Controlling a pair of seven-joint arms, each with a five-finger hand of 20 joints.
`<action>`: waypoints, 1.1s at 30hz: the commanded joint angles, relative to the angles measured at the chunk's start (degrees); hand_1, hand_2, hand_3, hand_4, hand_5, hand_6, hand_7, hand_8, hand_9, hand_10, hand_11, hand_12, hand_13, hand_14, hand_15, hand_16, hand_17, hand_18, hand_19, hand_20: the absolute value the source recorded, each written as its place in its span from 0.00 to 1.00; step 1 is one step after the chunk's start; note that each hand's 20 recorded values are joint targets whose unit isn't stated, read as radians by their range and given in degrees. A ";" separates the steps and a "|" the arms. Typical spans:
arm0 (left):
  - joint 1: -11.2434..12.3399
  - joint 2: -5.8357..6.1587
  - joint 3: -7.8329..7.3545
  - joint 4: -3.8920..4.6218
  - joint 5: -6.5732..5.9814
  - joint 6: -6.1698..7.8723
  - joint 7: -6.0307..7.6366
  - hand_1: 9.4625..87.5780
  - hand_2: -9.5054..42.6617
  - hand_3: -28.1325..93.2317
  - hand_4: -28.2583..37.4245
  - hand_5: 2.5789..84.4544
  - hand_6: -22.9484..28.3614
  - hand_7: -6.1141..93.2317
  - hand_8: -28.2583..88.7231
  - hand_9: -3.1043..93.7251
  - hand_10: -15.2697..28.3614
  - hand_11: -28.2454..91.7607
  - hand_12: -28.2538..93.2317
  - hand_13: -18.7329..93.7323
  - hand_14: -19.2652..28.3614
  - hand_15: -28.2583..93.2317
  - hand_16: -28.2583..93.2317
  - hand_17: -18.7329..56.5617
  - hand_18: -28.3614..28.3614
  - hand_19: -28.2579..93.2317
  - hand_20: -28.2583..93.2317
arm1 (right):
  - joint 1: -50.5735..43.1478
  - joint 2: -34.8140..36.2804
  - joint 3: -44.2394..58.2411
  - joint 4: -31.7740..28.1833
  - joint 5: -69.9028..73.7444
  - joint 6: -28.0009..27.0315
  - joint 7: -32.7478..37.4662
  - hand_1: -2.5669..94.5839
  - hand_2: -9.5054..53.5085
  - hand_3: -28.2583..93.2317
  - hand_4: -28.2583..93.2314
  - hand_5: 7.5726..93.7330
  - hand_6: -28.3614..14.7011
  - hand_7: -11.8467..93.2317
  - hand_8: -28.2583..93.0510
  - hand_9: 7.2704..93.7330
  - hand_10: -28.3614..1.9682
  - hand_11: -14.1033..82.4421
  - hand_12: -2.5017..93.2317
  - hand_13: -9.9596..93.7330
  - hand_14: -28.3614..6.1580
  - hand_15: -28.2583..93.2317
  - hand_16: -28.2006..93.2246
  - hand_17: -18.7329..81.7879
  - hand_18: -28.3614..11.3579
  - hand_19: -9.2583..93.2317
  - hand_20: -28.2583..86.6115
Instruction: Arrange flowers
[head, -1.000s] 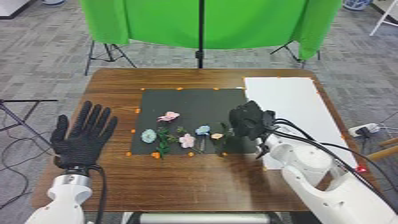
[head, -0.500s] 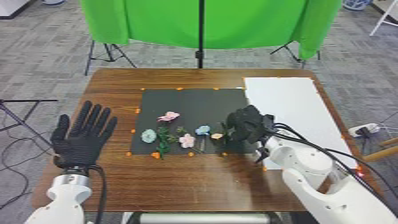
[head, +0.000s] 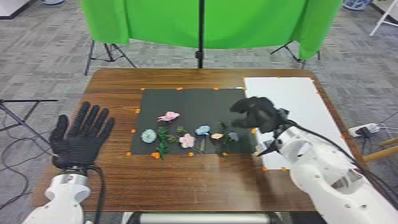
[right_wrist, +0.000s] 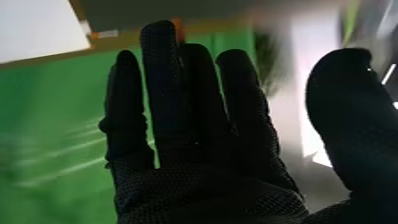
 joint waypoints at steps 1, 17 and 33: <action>-1.29 0.65 0.12 0.99 0.64 -1.17 0.96 0.19 0.42 0.87 0.00 0.49 0.63 0.15 0.17 0.41 0.70 0.37 0.31 0.40 0.73 0.47 0.18 0.15 0.73 0.49 0.33 | -4.36 -5.12 13.54 -1.74 43.00 4.29 -6.07 0.31 0.19 0.92 0.00 0.57 0.62 0.27 0.12 0.58 0.46 0.27 0.16 0.58 0.45 0.43 0.36 0.39 0.27 0.59 0.43; -2.68 0.69 -1.74 2.31 4.00 -2.96 2.05 0.18 0.43 0.87 0.00 0.47 0.62 0.13 0.17 0.38 0.68 0.34 0.29 0.38 0.68 0.40 0.18 0.15 0.72 0.47 0.32 | -15.76 -16.30 27.25 -7.42 63.26 3.09 -5.51 0.11 0.25 0.91 0.00 0.36 0.64 0.19 0.15 0.35 0.48 0.18 0.12 0.38 0.42 0.29 0.36 0.34 0.31 0.33 0.40; -1.70 -0.04 -1.40 1.54 2.46 -2.12 4.33 0.18 0.42 0.87 0.00 0.49 0.62 0.14 0.17 0.41 0.68 0.36 0.30 0.40 0.68 0.41 0.19 0.16 0.72 0.47 0.32 | -18.32 -15.81 28.93 -8.69 63.14 1.74 -5.24 0.11 0.24 0.92 0.00 0.37 0.61 0.19 0.14 0.30 0.50 0.17 0.10 0.32 0.56 0.26 0.32 0.32 0.49 0.24 0.36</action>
